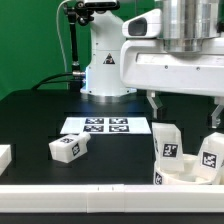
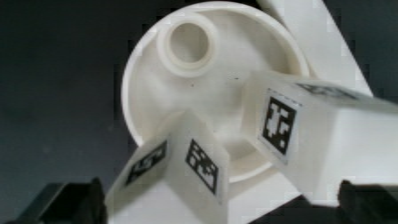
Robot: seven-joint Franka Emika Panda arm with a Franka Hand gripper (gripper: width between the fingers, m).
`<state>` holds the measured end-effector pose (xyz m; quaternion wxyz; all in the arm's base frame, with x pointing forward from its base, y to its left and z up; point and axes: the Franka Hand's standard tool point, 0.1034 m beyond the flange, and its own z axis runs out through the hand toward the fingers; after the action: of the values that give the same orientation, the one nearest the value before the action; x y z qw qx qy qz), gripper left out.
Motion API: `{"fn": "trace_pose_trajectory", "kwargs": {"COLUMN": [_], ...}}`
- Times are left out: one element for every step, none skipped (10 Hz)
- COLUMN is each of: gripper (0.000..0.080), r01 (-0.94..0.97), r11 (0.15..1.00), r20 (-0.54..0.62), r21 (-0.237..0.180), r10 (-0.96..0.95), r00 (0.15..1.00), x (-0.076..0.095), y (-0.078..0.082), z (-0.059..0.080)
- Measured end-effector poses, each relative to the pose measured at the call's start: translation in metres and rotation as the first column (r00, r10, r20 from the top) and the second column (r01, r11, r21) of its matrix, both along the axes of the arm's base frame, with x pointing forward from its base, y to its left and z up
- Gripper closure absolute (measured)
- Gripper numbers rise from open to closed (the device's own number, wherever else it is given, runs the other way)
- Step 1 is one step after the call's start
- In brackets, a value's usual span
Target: Assemble stool
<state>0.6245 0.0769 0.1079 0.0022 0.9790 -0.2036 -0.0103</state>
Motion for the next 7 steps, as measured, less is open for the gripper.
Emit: {"fn": "trace_pose_trajectory", "kwargs": {"gripper": [0.0150,0.0150,0.0150,0.0150,0.0150,0.0150,0.0150], "r01": [-0.089,-0.146,-0.209,-0.267,-0.358,-0.495,-0.612], "r11": [0.996,0.989,0.978,0.964,0.934,0.869,0.790], "r20": [-0.002,0.006,0.005,0.005,0.006,0.021,0.018], "r21": [0.000,0.000,0.000,0.001,0.001,-0.016,-0.017], "r10": [0.089,0.146,0.209,0.267,0.358,0.495,0.612], "r00": [0.996,0.989,0.978,0.964,0.934,0.868,0.790], "x": [0.0057,0.0059,0.0055,0.0054,0.0057,0.0086,0.0083], "y": [0.0033,0.0008,0.0000,-0.0002,-0.0004,-0.0011,-0.0025], "z": [0.0012,-0.0005,-0.0013,-0.0016,-0.0019,-0.0022,-0.0027]}}
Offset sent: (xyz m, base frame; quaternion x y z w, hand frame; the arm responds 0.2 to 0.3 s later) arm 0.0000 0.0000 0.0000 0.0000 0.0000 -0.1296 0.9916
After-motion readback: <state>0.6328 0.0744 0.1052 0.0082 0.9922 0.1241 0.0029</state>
